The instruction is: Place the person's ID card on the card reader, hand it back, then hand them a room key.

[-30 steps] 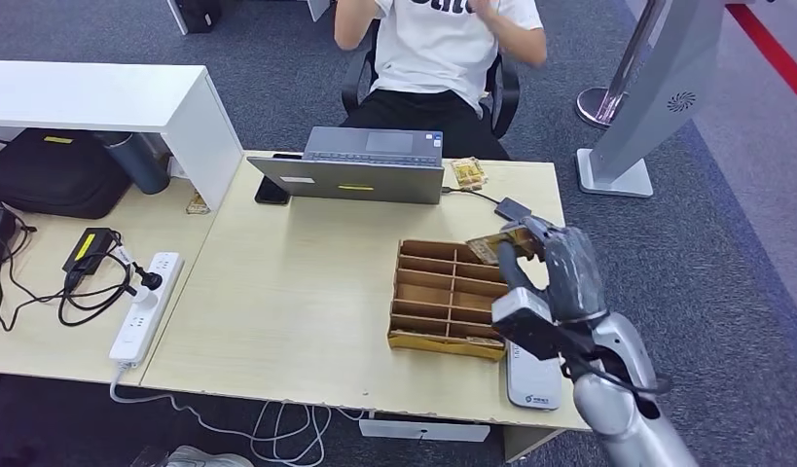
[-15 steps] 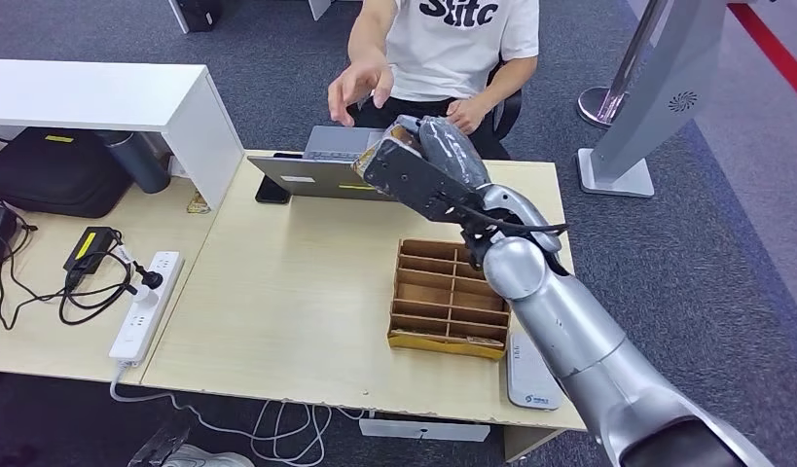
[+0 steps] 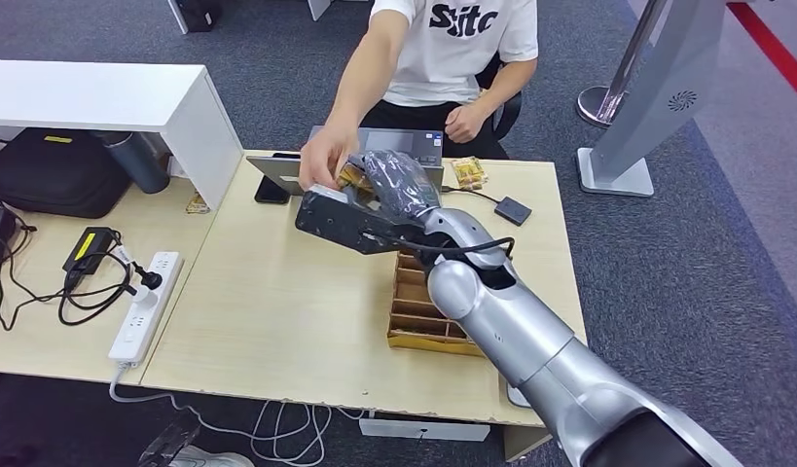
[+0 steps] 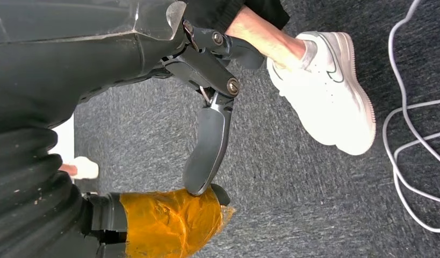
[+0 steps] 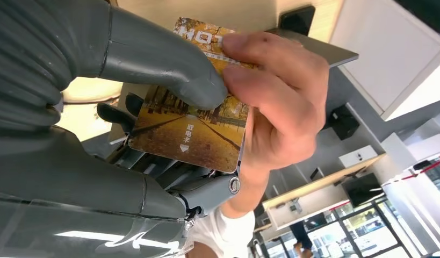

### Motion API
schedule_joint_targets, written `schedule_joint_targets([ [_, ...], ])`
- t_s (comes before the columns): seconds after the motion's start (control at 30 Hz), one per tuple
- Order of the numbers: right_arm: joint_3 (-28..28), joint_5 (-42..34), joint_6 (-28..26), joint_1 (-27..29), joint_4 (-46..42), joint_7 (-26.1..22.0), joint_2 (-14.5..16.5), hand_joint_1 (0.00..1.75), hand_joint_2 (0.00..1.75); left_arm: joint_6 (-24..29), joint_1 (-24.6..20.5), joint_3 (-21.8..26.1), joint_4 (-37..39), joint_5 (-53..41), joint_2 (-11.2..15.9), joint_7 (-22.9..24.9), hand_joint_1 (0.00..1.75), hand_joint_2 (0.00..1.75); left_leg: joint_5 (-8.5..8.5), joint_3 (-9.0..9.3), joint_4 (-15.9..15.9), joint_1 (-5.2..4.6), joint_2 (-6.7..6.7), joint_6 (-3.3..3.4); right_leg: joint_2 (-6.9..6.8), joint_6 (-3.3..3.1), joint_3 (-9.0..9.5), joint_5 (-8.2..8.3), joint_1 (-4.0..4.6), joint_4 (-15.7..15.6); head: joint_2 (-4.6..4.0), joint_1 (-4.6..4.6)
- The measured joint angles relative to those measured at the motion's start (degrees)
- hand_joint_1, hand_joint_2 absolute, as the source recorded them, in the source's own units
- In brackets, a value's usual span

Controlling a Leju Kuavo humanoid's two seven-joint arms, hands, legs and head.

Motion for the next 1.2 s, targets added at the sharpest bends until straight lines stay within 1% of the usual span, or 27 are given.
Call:
schedule_joint_targets([
  [0.03,0.35,0.55,-0.56,-0.08,0.25,0.38,0.14,1.75,1.75,0.00,-0.06,-0.05,0.00,-0.10,-0.04,0.00,0.00,1.75,0.00,0.00,0.00,0.00,0.00,0.00,0.00,0.00,0.00,0.00,0.00,0.00,0.00,-0.01],
  [0.1,0.91,1.42,-1.72,-0.22,0.67,1.09,0.39,0.92,1.75,0.00,-0.14,-0.09,0.00,-0.20,-0.09,0.00,0.00,1.75,0.00,-0.01,0.00,0.00,0.00,0.00,0.00,0.00,-0.01,0.00,0.00,0.00,0.00,-0.01],
  [0.17,1.19,1.96,-3.00,-0.34,1.11,1.72,0.59,0.04,1.75,0.00,-0.17,-0.10,0.00,-0.21,-0.10,0.00,0.00,1.75,0.00,-0.02,0.00,0.01,-0.01,0.00,0.00,0.00,-0.02,0.00,0.01,0.00,0.00,-0.01],
  [0.27,1.26,0.84,-4.17,-0.42,1.55,1.17,0.75,0.00,1.75,0.00,-0.14,-0.10,0.00,-0.20,-0.10,-0.02,0.00,1.75,0.00,-0.04,0.00,0.01,-0.01,0.00,-0.01,0.00,-0.03,-0.01,0.01,0.00,0.00,-0.01],
  [0.4,0.82,-2.61,-4.54,-0.03,0.71,-2.24,0.74,0.00,1.75,0.00,0.07,-0.10,0.00,-0.05,-0.10,-0.33,0.00,1.75,-0.01,-0.06,0.00,0.01,-0.01,0.00,-0.01,0.00,-0.03,-0.01,0.01,-0.01,0.00,0.01],
  [0.5,0.58,-4.95,-5.88,1.67,-3.32,-6.19,0.38,0.00,1.75,0.00,0.69,-0.08,0.00,0.48,-0.08,-1.04,0.00,1.75,-0.03,-0.05,0.00,0.01,0.02,-0.01,0.02,0.00,-0.06,-0.01,0.01,-0.02,0.00,-0.01],
  [0.6,0.72,-4.52,-8.22,4.69,-10.63,-9.26,-1.19,0.00,1.75,0.00,1.82,0.13,0.00,1.15,-0.07,-2.27,0.00,1.75,-0.07,-0.06,0.00,0.01,0.00,-0.03,0.01,0.01,-0.07,-0.04,0.01,-0.05,0.00,0.00],
  [0.67,0.96,-3.18,-10.10,7.43,-16.53,-10.99,-3.09,0.00,1.75,0.00,2.83,0.47,0.01,1.66,-0.04,-3.26,0.00,1.75,-0.12,-0.06,0.00,0.02,0.00,-0.04,0.00,0.02,-0.05,-0.07,0.01,-0.08,0.00,-0.01],
  [0.77,1.48,-2.51,-12.61,13.09,-26.05,-15.17,-7.18,0.00,1.75,0.00,4.37,1.38,0.03,2.62,0.10,-4.19,0.00,1.75,-0.17,-0.05,0.00,0.04,-0.03,0.00,-0.06,0.00,0.00,-0.10,0.04,-0.15,0.00,0.00],
  [0.9,1.93,-10.63,-10.24,21.49,-36.23,-22.29,-12.71,0.00,1.75,0.00,5.80,2.93,0.10,3.74,0.38,-4.30,0.00,1.75,-0.25,-0.06,0.00,0.04,-0.03,0.03,-0.09,0.00,0.01,-0.12,0.04,-0.20,0.00,0.00],
  [0.97,1.80,-12.30,-9.98,25.33,-39.46,-24.93,-15.17,0.00,1.75,0.00,6.25,3.73,0.12,4.16,0.42,-4.21,0.00,1.75,-0.27,-0.06,0.00,0.04,-0.03,0.03,-0.10,0.00,0.02,-0.13,0.04,-0.21,0.00,-0.01],
  [1.07,0.66,-10.72,-11.75,31.00,-42.06,-27.65,-18.72,0.00,1.75,0.00,6.89,4.93,0.13,4.80,0.40,-4.10,0.00,1.75,-0.31,-0.06,0.00,0.04,-0.03,0.05,-0.10,0.01,0.03,-0.16,0.04,-0.22,0.00,-0.01],
  [1.2,-1.62,-7.30,-13.44,36.91,-42.52,-29.02,-22.15,0.00,1.75,0.00,7.53,6.17,0.13,5.22,0.40,-3.94,0.00,1.75,-0.34,-0.06,0.00,0.04,-0.02,0.04,-0.09,0.00,0.03,-0.16,0.04,-0.21,0.00,-0.01],
])
